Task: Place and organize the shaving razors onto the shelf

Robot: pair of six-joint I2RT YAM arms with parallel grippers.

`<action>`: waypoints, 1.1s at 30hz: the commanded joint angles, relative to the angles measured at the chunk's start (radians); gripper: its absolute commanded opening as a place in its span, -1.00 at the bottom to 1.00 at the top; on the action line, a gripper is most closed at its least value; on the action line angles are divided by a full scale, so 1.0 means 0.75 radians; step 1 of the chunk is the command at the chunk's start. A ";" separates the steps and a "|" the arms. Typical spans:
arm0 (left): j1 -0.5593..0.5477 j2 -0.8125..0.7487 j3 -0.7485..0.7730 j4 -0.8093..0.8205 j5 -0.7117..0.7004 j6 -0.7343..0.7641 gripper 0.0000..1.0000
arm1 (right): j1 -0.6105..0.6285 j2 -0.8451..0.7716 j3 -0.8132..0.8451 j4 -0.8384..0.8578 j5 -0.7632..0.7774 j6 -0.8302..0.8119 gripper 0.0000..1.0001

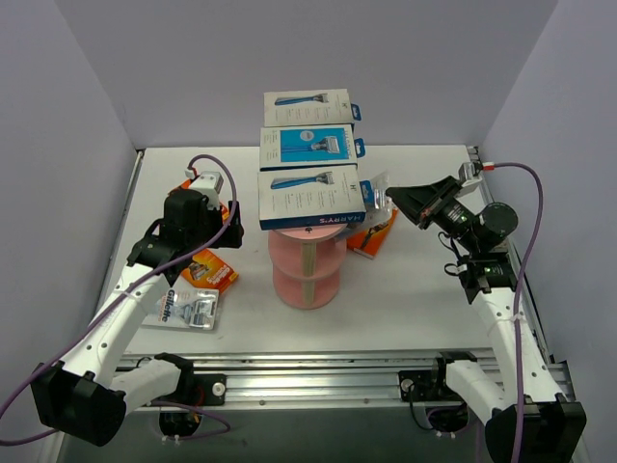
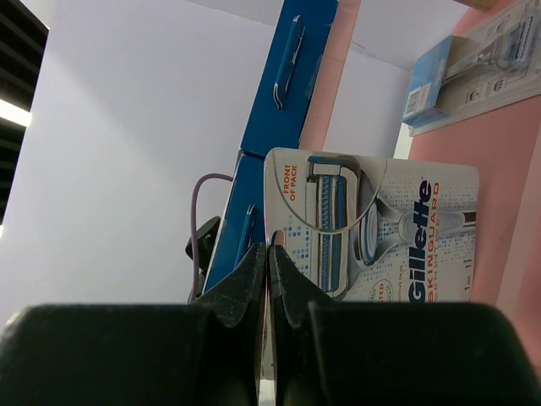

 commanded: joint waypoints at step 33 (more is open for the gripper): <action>-0.009 -0.038 0.057 0.008 -0.033 0.010 0.88 | 0.059 0.255 -0.005 -0.307 0.085 -0.503 -1.00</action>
